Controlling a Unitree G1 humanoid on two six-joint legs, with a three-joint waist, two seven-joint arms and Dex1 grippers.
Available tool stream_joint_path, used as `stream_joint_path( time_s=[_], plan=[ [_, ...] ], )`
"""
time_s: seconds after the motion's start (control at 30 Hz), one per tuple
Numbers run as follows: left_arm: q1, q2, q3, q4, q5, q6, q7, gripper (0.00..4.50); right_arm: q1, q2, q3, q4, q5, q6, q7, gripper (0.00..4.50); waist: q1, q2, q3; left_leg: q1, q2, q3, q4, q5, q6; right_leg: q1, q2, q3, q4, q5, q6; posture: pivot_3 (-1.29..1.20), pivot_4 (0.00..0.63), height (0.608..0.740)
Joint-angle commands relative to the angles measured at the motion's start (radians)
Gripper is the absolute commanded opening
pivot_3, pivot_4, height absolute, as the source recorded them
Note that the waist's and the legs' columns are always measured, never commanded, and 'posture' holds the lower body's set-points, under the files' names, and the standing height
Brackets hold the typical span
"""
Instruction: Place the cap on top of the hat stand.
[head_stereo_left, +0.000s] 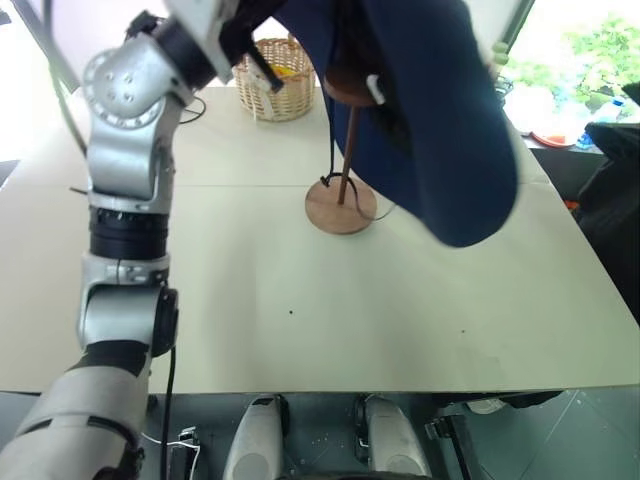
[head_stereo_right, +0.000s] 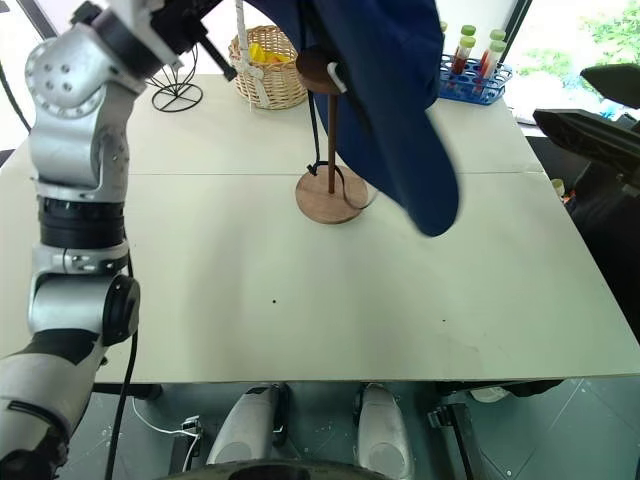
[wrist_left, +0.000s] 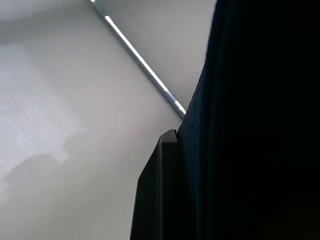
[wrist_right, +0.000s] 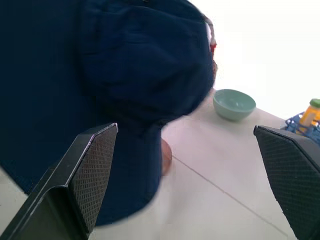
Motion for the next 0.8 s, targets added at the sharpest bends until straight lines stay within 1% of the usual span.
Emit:
stream_joint_path(
  time_s=[0.03,0.13,0.3,0.4,0.5,0.63,0.8],
  plan=[
    [0.096,0.051,0.048,-0.059,0.089,-0.216,0.054,0.05,0.006,-0.002,-0.041,-0.033,0.025,-0.007,-0.005,4.50,-0.001,0.001,0.000,0.000,0.000,0.000,0.001,0.000,0.000,0.000,0.000,0.000,0.000,0.000,-0.001,0.00,0.150,0.739],
    [0.181,0.073,0.066,-0.062,0.154,-0.329,0.118,0.05,0.011,0.001,-0.031,-0.029,0.025,-0.016,-0.005,4.50,0.000,0.000,0.000,0.005,0.000,0.002,0.001,0.000,0.000,0.005,0.000,0.002,0.000,0.001,-0.001,0.00,0.150,0.739],
    [0.247,0.067,0.063,-0.045,0.225,-0.473,0.212,0.05,-0.005,0.008,-0.004,-0.009,0.029,-0.036,-0.020,4.50,0.007,0.000,0.000,0.003,0.000,0.002,0.002,0.000,0.000,0.005,0.000,0.002,-0.001,0.001,-0.001,0.00,0.150,0.739],
    [0.330,0.068,0.052,-0.021,0.289,-0.572,0.261,0.05,-0.025,0.013,0.042,0.005,0.017,-0.065,-0.023,4.50,0.001,0.001,-0.001,0.003,0.000,0.002,0.001,0.000,0.000,0.005,0.000,0.003,-0.002,0.001,-0.001,0.00,0.150,0.739],
    [0.420,0.100,0.048,0.007,0.333,-0.652,0.278,0.05,-0.031,0.009,0.065,0.018,0.011,-0.083,-0.018,4.50,-0.005,0.001,-0.001,0.006,0.000,0.003,0.000,-0.001,0.001,0.005,0.000,0.003,-0.001,0.001,-0.001,0.00,0.150,0.739],
    [0.534,0.154,0.039,0.100,0.402,-0.767,0.307,0.05,-0.025,0.005,0.083,0.022,0.005,-0.101,-0.005,4.50,-0.001,0.001,-0.001,0.006,0.001,0.003,0.000,-0.001,0.001,0.004,0.001,0.003,0.000,0.001,-0.001,0.00,0.150,0.739],
    [0.579,0.187,0.005,0.197,0.465,-0.849,0.338,0.05,-0.008,0.000,0.119,0.015,-0.021,-0.121,0.015,4.50,0.004,0.001,-0.001,0.005,0.001,0.003,0.000,-0.001,0.001,0.004,0.001,0.003,-0.001,0.001,-0.001,0.00,0.150,0.739]
  ],
)
